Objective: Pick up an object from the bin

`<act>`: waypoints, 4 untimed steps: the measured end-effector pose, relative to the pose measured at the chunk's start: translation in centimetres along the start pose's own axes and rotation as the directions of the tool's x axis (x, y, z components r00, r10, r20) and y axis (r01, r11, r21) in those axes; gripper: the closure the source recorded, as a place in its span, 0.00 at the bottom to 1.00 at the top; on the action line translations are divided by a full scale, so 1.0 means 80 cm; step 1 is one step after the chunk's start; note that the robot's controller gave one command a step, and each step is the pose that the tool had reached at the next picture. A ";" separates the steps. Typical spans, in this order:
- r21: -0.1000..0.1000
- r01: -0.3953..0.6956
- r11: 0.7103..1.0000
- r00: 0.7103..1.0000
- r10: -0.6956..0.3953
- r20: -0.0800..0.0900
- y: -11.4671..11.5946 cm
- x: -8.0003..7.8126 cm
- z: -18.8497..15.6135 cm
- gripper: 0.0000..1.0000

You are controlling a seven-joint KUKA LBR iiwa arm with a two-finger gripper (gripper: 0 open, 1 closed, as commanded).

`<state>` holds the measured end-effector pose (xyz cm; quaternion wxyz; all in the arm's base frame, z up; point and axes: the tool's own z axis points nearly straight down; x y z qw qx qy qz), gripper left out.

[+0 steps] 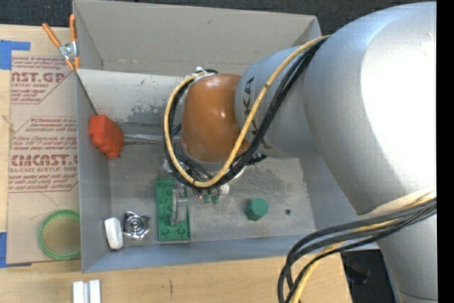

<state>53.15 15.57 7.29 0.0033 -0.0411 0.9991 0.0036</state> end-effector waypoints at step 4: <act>0.003 0.234 0.972 0.970 -0.233 0.063 0.047 0.036 -0.011 1.00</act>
Offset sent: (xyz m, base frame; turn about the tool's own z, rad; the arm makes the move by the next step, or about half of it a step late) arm 0.0000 0.0000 0.0000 0.0000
